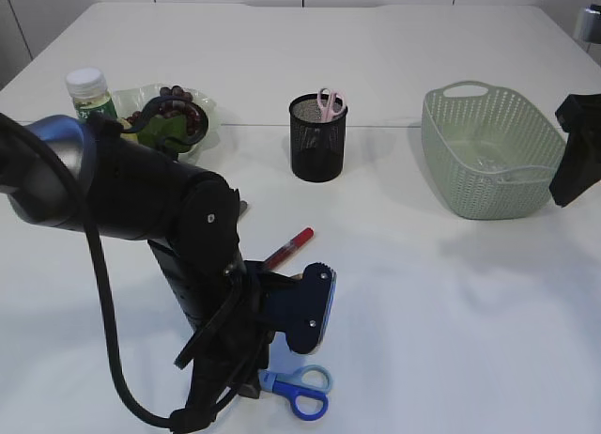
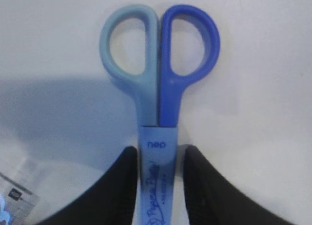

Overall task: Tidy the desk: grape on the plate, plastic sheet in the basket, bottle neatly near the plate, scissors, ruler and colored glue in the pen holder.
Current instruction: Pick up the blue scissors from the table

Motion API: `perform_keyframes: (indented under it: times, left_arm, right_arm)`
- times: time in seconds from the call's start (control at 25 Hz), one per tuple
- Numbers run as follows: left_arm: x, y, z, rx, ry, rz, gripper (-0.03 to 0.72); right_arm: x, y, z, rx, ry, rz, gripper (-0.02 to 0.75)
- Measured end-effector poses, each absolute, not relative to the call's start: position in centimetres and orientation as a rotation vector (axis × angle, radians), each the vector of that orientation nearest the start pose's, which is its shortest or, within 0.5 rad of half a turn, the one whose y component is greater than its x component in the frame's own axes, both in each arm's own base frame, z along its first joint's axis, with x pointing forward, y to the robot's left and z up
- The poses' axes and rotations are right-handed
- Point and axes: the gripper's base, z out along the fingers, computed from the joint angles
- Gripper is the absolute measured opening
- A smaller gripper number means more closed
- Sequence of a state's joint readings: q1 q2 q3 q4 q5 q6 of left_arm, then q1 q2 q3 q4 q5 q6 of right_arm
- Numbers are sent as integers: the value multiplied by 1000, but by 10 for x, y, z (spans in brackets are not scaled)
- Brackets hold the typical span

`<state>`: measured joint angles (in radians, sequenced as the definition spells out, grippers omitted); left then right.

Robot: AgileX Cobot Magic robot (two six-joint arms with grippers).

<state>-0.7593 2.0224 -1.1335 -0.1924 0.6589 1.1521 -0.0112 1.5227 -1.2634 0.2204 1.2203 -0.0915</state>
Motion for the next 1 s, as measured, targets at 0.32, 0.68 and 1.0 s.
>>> perform_keyframes:
  times: [0.32,0.68,1.0]
  left_arm:
    - [253,-255,106,-2526,-2076,167,170]
    - [253,-257,105,-2480,-2147,197,164]
    - [253,-259,106,-2336,-2314,239,164]
  right_arm:
    - [292,15,298,-36,2938,301,471]
    - [292,15,298,-36,2938,301,471]
    - [292,15,298,-39,2938,301,471]
